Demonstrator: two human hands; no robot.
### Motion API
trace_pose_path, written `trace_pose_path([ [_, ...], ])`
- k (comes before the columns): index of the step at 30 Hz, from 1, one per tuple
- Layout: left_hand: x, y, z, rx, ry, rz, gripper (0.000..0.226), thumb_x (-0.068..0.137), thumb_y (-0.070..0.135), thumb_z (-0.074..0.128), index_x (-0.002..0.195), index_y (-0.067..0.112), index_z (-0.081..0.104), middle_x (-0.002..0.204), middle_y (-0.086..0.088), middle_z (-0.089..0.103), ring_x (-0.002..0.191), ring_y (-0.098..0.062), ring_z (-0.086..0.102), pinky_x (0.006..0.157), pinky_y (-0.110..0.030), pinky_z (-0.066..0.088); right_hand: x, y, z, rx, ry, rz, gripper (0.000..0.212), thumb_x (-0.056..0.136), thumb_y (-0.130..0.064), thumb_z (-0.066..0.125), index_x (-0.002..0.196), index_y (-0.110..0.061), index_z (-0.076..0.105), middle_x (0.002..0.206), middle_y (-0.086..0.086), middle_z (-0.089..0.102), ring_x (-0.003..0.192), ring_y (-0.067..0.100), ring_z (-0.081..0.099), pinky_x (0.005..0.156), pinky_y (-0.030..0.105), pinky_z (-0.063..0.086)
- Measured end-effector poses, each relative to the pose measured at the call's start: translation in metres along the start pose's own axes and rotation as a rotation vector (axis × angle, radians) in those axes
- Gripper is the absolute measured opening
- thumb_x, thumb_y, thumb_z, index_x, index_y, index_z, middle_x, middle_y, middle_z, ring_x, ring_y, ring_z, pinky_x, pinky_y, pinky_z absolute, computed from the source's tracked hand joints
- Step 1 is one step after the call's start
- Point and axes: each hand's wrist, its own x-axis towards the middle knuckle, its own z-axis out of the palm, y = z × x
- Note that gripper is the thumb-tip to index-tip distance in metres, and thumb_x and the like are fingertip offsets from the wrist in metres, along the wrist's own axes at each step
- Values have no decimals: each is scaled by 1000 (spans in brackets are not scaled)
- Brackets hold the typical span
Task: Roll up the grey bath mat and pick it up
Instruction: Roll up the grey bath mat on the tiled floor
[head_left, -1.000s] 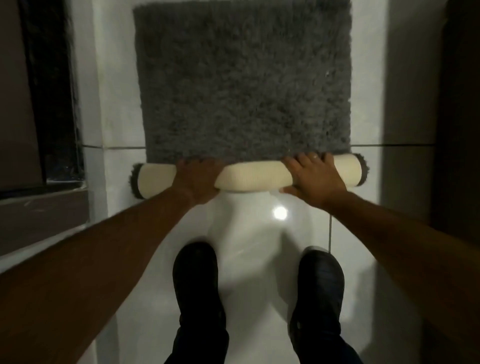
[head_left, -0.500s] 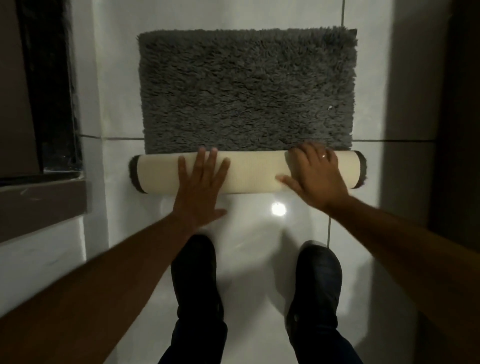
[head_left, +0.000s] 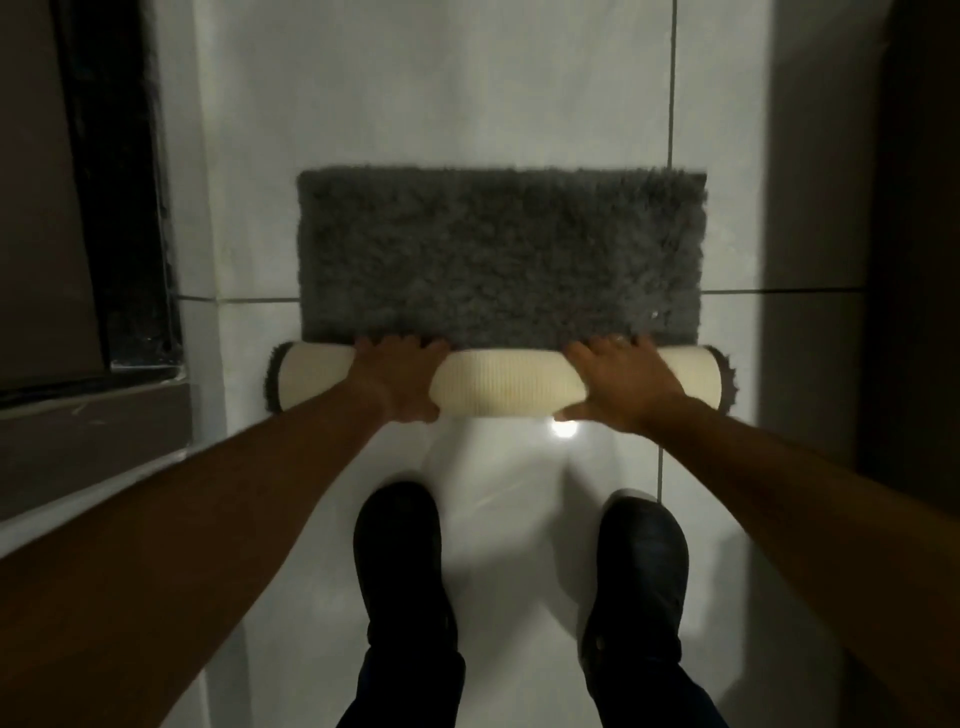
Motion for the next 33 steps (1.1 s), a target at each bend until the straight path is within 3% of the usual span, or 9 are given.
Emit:
trace_pose_path([
  [3,-15,7,11,-66,-145,-3,107,69,58,77,153,35,14,152,-14,36,138,-38,35,114,-65,21,-13,-4,16,112,-224,6,91,70,-76,64,142,-28,37,143,6,55,129,30,50,113,57,27],
  [7,-53,1,51,23,503,194,90,76,39,79,148,23,27,147,-23,45,136,-41,41,111,-66,27,0,8,7,276,-236,14,92,66,-75,69,138,-29,36,137,5,58,122,29,56,105,53,40],
  [9,-63,2,69,69,610,268,81,84,36,68,152,17,28,155,-26,35,143,-43,31,112,-69,22,3,16,-2,257,-48,20,90,67,-79,64,135,-25,42,135,7,55,121,30,54,102,56,40],
  [12,-41,9,54,126,391,117,122,71,70,67,157,18,-2,164,-24,1,150,-46,-2,113,-72,5,-10,11,3,76,290,30,82,83,-79,42,139,-18,44,145,14,48,131,37,45,104,60,33],
  [16,14,3,-5,160,375,-19,142,50,86,66,158,22,-2,166,-20,-2,149,-46,-6,109,-77,0,-13,-10,13,-85,230,11,111,79,-83,43,157,-9,17,164,18,17,152,38,12,117,69,8],
  [19,20,1,-22,222,427,25,140,47,80,74,158,22,10,163,-18,19,148,-44,14,108,-78,9,13,-11,-5,-145,180,121,118,71,-80,58,156,-10,16,159,20,27,147,41,23,116,69,10],
  [25,2,11,0,159,415,38,100,75,53,74,155,25,20,151,-15,38,138,-37,34,109,-67,24,10,-4,-10,-180,194,7,86,77,-68,66,139,-14,43,131,17,56,119,36,51,102,55,38],
  [28,-1,11,0,80,310,84,94,75,53,72,152,31,24,148,-7,44,132,-34,41,107,-63,30,4,5,-12,-95,95,-38,85,78,-70,63,141,-18,44,132,14,58,121,34,52,103,52,36],
  [33,4,12,3,-32,-88,200,104,63,65,77,147,40,22,147,-4,47,132,-36,43,107,-69,26,1,10,-11,98,-324,-21,94,70,-78,64,145,-26,39,137,5,58,122,28,54,106,49,39],
])
